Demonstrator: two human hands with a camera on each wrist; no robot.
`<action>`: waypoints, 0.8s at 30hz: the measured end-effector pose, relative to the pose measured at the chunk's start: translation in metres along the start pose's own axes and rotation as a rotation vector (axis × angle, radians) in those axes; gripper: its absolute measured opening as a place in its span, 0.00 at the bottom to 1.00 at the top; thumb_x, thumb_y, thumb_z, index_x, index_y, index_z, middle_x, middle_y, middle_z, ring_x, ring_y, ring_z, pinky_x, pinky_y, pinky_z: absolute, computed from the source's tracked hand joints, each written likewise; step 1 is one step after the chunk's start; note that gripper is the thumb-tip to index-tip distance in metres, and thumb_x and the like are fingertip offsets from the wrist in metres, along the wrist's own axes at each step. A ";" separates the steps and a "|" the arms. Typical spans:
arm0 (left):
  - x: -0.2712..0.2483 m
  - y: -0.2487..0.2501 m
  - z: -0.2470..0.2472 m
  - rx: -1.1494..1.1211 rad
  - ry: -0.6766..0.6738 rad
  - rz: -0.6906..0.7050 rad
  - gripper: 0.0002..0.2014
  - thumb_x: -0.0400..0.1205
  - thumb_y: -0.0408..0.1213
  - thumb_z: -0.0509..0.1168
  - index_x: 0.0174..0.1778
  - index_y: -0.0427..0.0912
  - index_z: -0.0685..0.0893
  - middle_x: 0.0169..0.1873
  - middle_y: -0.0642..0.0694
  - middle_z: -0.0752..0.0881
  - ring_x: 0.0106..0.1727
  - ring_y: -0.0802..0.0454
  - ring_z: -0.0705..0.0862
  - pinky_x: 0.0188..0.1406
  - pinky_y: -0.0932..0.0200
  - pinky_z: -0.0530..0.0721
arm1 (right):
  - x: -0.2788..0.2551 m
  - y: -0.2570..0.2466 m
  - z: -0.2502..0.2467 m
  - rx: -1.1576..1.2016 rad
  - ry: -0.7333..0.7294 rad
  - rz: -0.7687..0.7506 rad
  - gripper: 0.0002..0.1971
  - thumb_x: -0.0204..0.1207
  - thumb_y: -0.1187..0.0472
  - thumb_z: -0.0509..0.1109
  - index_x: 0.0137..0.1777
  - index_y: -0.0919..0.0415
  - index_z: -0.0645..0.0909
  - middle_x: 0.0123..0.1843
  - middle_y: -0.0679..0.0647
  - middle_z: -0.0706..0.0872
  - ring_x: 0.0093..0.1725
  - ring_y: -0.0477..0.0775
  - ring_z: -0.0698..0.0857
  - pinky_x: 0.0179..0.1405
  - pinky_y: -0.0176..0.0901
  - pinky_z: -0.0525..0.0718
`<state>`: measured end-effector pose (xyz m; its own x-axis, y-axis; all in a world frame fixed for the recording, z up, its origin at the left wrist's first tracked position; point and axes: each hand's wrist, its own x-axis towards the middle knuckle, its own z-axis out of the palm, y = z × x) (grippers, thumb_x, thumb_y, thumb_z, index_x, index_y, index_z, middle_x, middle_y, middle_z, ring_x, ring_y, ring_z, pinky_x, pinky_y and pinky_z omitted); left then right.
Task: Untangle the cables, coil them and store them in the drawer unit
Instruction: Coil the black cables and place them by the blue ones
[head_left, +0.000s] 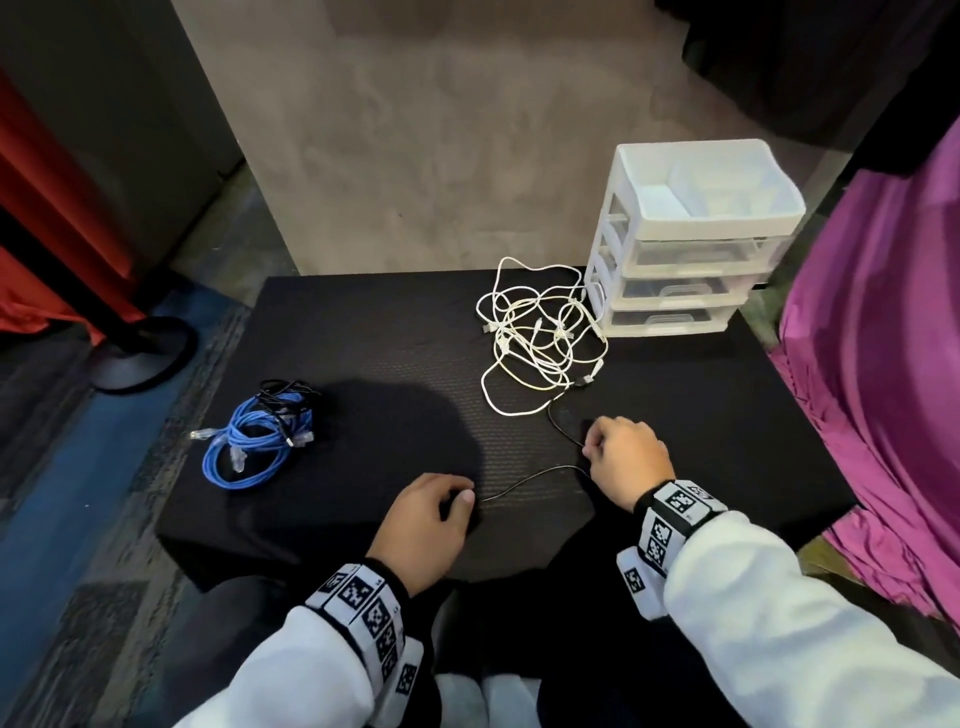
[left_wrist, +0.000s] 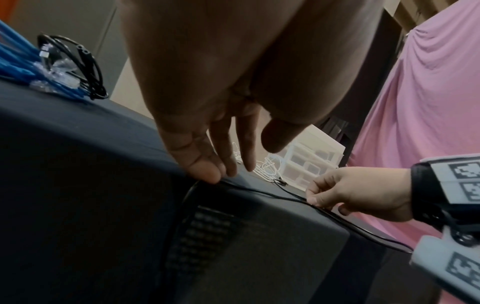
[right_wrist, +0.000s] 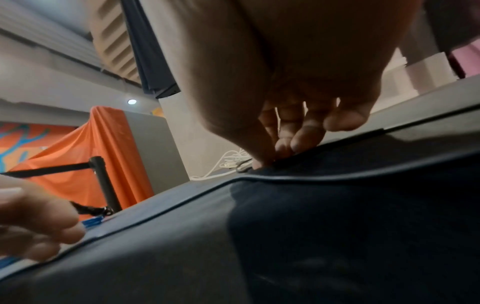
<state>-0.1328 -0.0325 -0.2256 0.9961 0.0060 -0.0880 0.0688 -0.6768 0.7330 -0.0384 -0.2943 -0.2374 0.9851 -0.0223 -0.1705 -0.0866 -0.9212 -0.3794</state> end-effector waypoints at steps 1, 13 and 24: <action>-0.003 0.005 -0.001 -0.031 0.028 0.028 0.10 0.88 0.42 0.66 0.62 0.51 0.89 0.58 0.60 0.85 0.61 0.64 0.83 0.70 0.54 0.81 | -0.007 -0.003 -0.001 -0.008 0.029 -0.010 0.05 0.83 0.57 0.69 0.45 0.47 0.78 0.48 0.44 0.78 0.60 0.59 0.80 0.58 0.54 0.73; -0.024 0.084 -0.028 -0.561 -0.131 0.191 0.17 0.93 0.46 0.55 0.48 0.42 0.84 0.31 0.47 0.82 0.38 0.47 0.82 0.42 0.48 0.83 | -0.110 -0.055 -0.094 0.678 0.044 -0.507 0.06 0.87 0.64 0.67 0.48 0.56 0.79 0.39 0.51 0.83 0.41 0.57 0.82 0.48 0.56 0.82; -0.036 0.113 -0.096 -1.523 -0.258 0.052 0.13 0.93 0.42 0.51 0.46 0.43 0.75 0.72 0.37 0.85 0.69 0.46 0.87 0.71 0.43 0.85 | -0.111 -0.060 -0.048 0.597 -0.142 -0.442 0.13 0.90 0.51 0.66 0.45 0.52 0.85 0.31 0.52 0.84 0.33 0.48 0.81 0.44 0.51 0.81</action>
<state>-0.1557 -0.0385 -0.0744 0.9739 -0.2245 -0.0343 0.1846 0.6948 0.6951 -0.1355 -0.2555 -0.1525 0.9218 0.3875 0.0117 0.2063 -0.4646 -0.8612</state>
